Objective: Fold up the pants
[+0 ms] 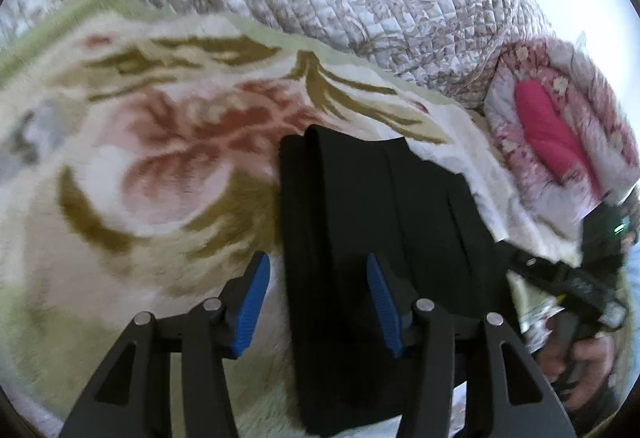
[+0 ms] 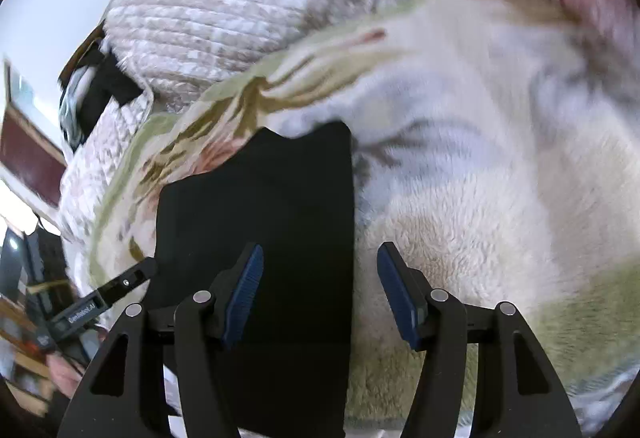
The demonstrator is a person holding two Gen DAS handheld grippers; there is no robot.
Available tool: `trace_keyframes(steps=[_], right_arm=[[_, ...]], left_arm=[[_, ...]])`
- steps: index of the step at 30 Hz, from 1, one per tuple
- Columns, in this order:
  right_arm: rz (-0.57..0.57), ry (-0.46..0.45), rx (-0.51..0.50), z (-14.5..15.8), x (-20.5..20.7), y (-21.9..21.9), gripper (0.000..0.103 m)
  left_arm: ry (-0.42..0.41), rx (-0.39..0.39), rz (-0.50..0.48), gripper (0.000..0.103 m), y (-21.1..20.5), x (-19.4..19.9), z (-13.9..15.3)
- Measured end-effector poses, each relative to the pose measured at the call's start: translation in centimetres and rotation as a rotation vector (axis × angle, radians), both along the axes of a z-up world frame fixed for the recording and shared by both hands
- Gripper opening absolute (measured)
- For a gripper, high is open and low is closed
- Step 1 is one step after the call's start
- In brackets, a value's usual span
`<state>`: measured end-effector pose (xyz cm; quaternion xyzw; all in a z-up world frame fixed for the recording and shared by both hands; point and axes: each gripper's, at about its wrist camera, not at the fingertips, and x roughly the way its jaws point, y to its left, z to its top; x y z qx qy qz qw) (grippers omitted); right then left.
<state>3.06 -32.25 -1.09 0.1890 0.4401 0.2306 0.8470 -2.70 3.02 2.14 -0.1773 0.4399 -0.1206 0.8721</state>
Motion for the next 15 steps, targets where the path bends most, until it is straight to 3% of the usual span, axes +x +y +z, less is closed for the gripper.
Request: trace_keyframes(steps=[7,11,15], right_arm=[[0.043,0.024,0.100,-0.7,1.5,0.5,0.060],[0.076,0.044,0.148,-0.9,0.8,0.5,0.060],[0.099,0.041,0.127,-1.3,0.3,1.0,0.058]], left_arm=[[0.024,-0.080,-0.040,0.061,-0.5,2.1,-1.0],[0.026,-0.131,-0.031,0.061,0.0,1.0,-1.3],[0.001,-0.094,-0.047,0.061,-0.5,0.0,-1.3]])
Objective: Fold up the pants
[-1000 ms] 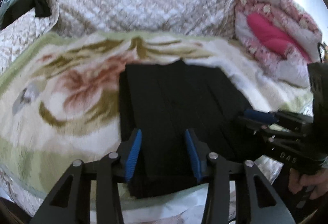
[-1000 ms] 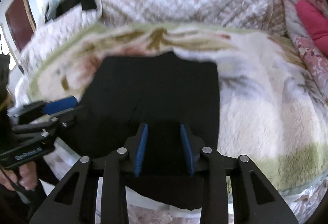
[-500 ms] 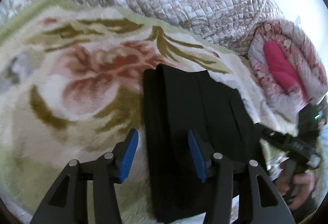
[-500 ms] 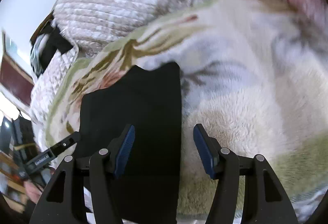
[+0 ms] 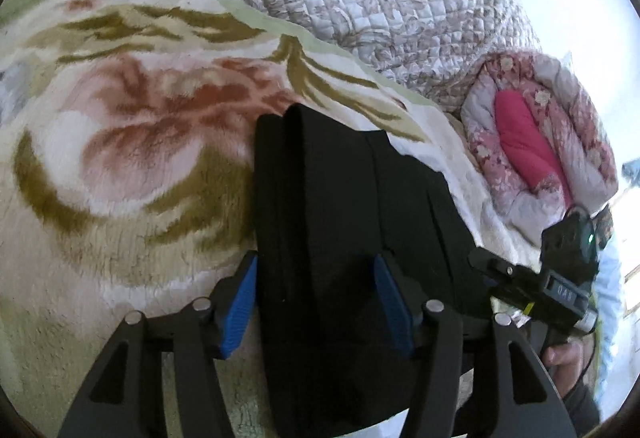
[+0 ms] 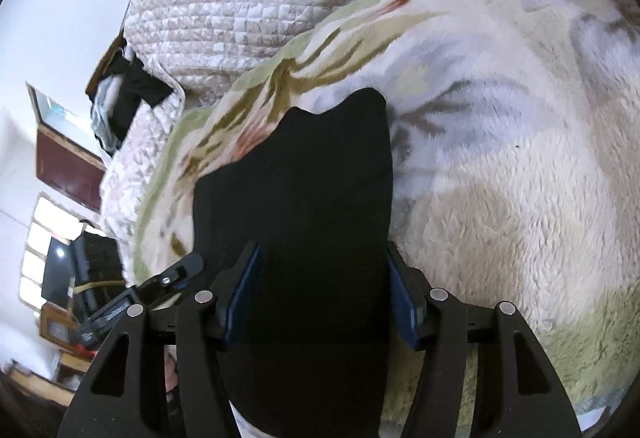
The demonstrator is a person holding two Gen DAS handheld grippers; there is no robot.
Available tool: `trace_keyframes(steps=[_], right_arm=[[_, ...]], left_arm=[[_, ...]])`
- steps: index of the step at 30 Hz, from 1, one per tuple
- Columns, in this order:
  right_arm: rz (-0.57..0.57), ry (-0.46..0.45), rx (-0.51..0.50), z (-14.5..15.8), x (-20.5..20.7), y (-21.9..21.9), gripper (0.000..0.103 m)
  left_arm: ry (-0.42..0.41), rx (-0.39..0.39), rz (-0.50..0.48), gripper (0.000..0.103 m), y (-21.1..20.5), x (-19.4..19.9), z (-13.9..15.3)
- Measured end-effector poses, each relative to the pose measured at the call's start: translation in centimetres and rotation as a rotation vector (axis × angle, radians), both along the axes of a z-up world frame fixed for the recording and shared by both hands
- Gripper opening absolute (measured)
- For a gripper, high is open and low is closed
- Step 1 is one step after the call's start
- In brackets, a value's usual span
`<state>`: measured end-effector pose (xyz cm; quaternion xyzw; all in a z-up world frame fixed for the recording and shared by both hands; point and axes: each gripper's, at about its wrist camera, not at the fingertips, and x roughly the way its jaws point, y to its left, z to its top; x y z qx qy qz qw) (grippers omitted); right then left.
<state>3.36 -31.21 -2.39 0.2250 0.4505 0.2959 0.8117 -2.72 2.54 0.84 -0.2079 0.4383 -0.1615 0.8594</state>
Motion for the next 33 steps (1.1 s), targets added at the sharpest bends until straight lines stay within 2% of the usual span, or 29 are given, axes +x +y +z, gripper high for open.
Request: trace_keyframes(steps=[2,6,10,11,16,22,27,33], right_arm=[[-0.007,0.000,-0.004,0.0,0.6,0.3,0.055],[-0.050,0.009,-0.013,-0.3,1.2,0.3,0.033],[-0.048,-0.003,0.001,-0.1,0.7,0.2,0.019],[-0.046,-0.014,-0.002,0.1,0.5,0.3,0.018],[-0.035,-0.083,-0.029,2.2,-0.3,1.2,0.016],[-0.021,-0.128,0.005,4.5,-0.2,1.6,0.015],[0.014,-0.170,-0.021,6.8,2.9,3.2,0.015],[0.050,-0.208,-0.071,7.8,8.8,5.9,0.015]], left_arm=[[0.003,0.004,-0.002,0.063,-0.2,0.8,0.0],[0.015,-0.010,0.023,0.060,-0.2,2.0,0.0],[0.000,-0.001,0.036,0.041,-0.1,1.0,0.3],[-0.002,-0.001,0.040,0.036,0.0,0.9,0.6],[-0.035,0.035,0.033,0.024,-0.5,0.6,2.4],[-0.085,0.056,-0.028,0.021,-1.2,1.3,5.2],[-0.131,0.115,-0.042,0.021,-0.6,5.0,7.4],[-0.168,0.179,-0.045,0.022,0.5,10.5,8.0]])
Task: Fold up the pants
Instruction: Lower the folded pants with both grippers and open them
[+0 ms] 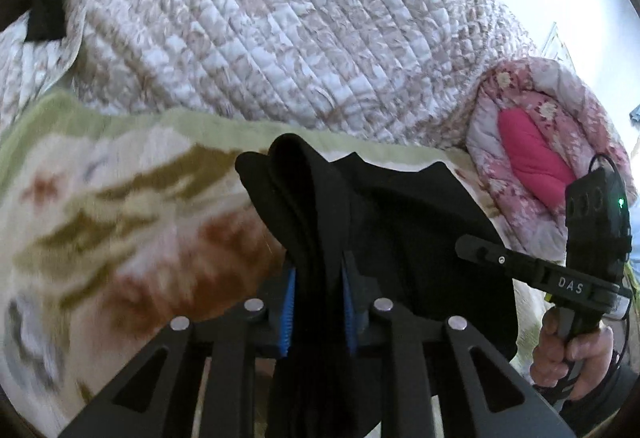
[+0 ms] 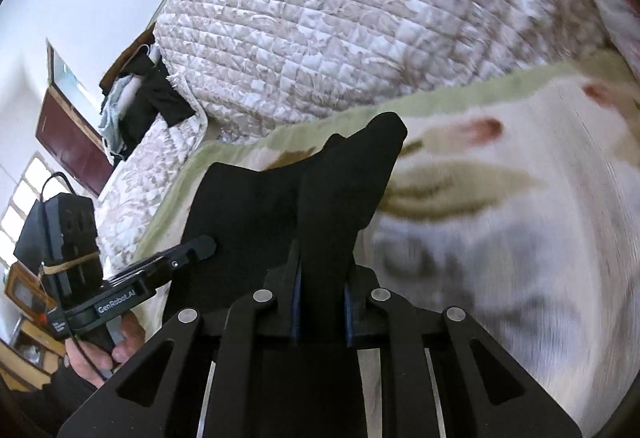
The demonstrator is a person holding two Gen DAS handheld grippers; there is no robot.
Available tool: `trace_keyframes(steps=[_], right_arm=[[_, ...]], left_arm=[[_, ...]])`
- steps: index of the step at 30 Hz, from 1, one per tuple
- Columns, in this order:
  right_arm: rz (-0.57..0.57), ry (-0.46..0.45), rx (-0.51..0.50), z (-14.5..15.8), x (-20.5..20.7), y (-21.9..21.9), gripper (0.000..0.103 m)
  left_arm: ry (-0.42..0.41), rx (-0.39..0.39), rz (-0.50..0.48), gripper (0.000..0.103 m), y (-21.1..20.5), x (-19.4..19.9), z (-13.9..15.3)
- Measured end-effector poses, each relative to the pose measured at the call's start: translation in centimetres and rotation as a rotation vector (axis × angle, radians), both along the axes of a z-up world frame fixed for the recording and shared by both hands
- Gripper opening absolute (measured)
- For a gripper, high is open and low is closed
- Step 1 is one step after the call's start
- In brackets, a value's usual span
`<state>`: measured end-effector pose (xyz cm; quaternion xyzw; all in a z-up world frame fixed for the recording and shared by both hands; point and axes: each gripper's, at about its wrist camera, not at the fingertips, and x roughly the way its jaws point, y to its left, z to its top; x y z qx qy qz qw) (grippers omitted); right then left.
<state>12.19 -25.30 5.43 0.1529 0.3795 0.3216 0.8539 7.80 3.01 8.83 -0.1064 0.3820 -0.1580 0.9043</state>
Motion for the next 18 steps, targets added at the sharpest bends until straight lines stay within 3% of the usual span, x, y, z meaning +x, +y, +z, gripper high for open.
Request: trace_keyframes(steps=[4,7,10,14,18], right_arm=[[-0.011,0.015,-0.041,-1.7,3.7,1.1,0.019],[-0.044,0.064,-0.124,-4.0,5.4,1.8,0.027],[-0.077,0.057,-0.166,-4.4,5.3,1.3,0.033],[-0.118,-0.045,-0.216,-2.3,3.2,0.4,0.033],[-0.103,-0.101,-0.256,-1.1,-0.2,0.6,0.033]], left_arm=[[0.025,0.012,0.020,0.024,0.9,3.4,-2.2],[0.110,0.047,0.065,0.030,1.5,5.0,-5.0],[0.132,0.013,0.085,0.035,2.7,4.7,-5.5],[0.068,0.077,0.145,0.034,3.3,2.7,-3.8],[0.001,0.119,0.138,0.034,2.4,-0.2,-2.0]])
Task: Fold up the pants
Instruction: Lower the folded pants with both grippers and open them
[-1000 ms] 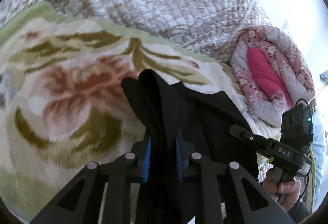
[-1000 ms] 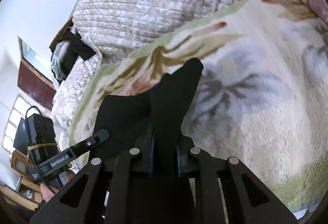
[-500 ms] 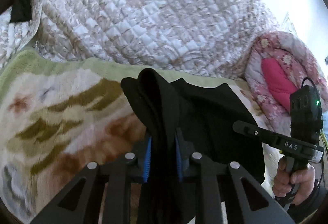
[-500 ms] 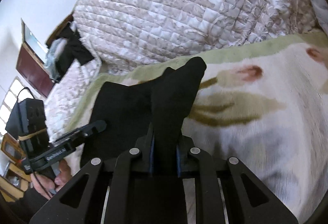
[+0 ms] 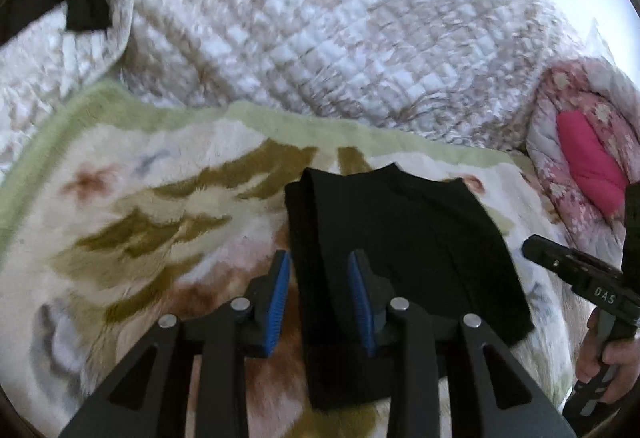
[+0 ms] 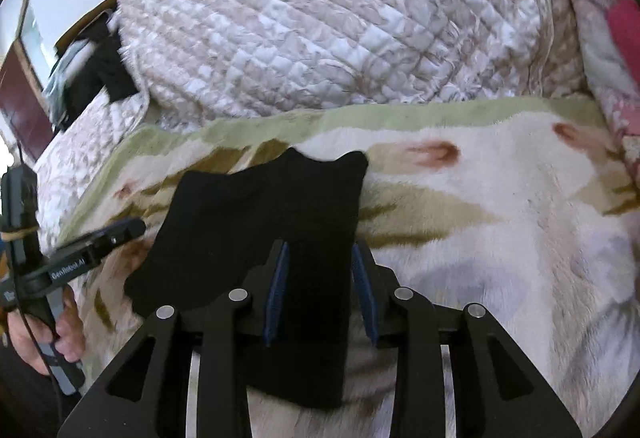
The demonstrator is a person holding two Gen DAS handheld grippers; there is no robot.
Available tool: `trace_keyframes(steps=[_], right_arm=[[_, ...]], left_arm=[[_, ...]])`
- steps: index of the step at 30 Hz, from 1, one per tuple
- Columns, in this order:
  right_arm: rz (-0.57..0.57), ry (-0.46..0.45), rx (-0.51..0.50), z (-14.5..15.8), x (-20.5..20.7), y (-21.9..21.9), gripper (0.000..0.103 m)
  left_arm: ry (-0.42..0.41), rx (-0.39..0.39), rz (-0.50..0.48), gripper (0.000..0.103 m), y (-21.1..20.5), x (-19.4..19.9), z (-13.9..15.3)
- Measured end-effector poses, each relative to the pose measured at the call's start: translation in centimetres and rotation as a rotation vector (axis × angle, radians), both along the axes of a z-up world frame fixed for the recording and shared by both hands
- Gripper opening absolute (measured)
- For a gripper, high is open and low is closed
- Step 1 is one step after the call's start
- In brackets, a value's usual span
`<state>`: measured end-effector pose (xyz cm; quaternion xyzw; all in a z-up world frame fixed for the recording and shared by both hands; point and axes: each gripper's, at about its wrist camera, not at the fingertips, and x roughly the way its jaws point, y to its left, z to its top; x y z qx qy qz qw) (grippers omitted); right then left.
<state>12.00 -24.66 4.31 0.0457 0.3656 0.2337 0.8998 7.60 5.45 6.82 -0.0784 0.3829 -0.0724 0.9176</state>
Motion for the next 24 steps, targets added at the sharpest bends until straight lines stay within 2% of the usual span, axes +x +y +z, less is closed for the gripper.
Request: trace_keyframes(steps=[4,8,10,16,17,19,21,24], right_arm=[[0.042,-0.030,-0.033,-0.2,-3.3,1.0,0.033],[0.072,0.019,-0.114,-2.6,-4.5,2.5,0.033],[0.071,0.053,-0.158,-3.9,-4.3,2.9,0.033],[0.055,0.011,-0.130,-2.5,-6.3,2.4,0.033],[0.047,0.003,-0.133,-2.6,-6.8,2.3,0.034],[0.042,-0.007,-0.145,-2.7,-7.8,2.2,0.046],[0.048,0.007,-0.137,-3.2,-8.4,2.2,0.052],[0.070,0.034,-0.152,-4.2,-8.6,2.8,0.052]], left_arm=[[-0.036,0.044,-0.051,0.034,-2.3,-2.7,0.7],[0.019,0.132,-0.061,0.036,-3.9,-3.9,-1.6],[0.030,0.130,-0.067,0.037,-4.0,-3.9,-2.2],[0.040,0.122,-0.011,0.037,-3.7,-5.6,-1.8],[0.045,0.129,-0.001,0.037,-3.7,-6.1,-2.0],[0.058,0.143,0.009,0.037,-3.9,-7.0,-2.4],[0.064,0.136,0.013,0.037,-3.9,-7.5,-2.7],[0.073,0.137,0.017,0.037,-4.2,-7.9,-3.1]])
